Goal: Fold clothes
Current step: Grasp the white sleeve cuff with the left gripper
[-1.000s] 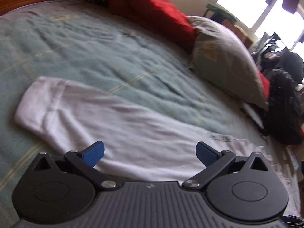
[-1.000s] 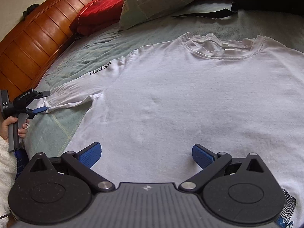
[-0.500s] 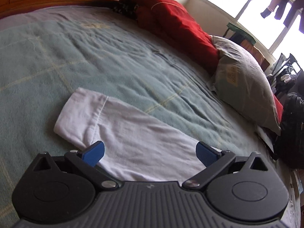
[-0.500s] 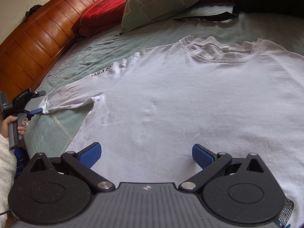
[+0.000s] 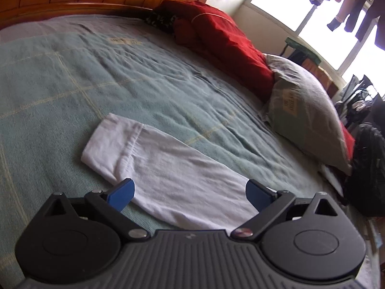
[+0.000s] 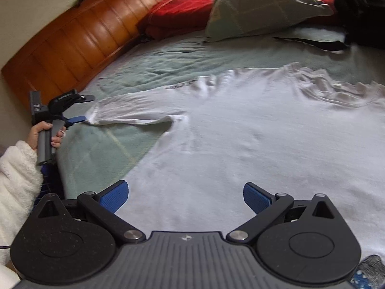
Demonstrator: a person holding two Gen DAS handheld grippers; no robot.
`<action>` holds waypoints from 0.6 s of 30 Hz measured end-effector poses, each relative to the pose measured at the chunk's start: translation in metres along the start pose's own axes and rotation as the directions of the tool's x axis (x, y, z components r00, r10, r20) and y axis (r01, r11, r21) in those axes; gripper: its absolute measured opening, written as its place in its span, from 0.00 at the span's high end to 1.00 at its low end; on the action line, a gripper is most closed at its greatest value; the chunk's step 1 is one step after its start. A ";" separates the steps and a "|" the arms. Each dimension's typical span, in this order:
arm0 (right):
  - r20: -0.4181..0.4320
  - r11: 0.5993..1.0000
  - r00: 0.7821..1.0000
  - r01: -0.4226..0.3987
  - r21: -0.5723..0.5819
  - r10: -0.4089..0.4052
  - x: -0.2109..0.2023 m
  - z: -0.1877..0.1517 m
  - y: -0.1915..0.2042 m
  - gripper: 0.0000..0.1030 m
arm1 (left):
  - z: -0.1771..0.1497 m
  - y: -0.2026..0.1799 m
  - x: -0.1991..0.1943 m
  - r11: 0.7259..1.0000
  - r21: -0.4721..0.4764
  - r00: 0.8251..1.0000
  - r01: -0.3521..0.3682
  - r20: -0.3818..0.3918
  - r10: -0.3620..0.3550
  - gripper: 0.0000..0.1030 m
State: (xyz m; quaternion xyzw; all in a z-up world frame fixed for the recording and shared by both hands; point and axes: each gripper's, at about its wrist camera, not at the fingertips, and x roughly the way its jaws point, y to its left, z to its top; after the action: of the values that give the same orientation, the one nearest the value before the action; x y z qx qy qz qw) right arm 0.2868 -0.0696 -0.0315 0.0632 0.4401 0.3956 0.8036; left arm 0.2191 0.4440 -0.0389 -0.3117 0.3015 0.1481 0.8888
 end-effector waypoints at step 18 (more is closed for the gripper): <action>-0.021 0.999 1.000 -0.020 -0.027 0.020 0.010 -0.004 0.009 0.00 | -0.026 0.040 0.032 0.969 -0.189 0.987 0.158 0.063 -0.149 0.01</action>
State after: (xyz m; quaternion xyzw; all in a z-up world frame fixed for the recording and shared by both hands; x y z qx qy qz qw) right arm 0.2815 -0.0575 -0.0361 0.0523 0.4424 0.4104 0.7957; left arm 0.2148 0.4599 -0.0936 -0.4153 0.2392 0.1151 0.8701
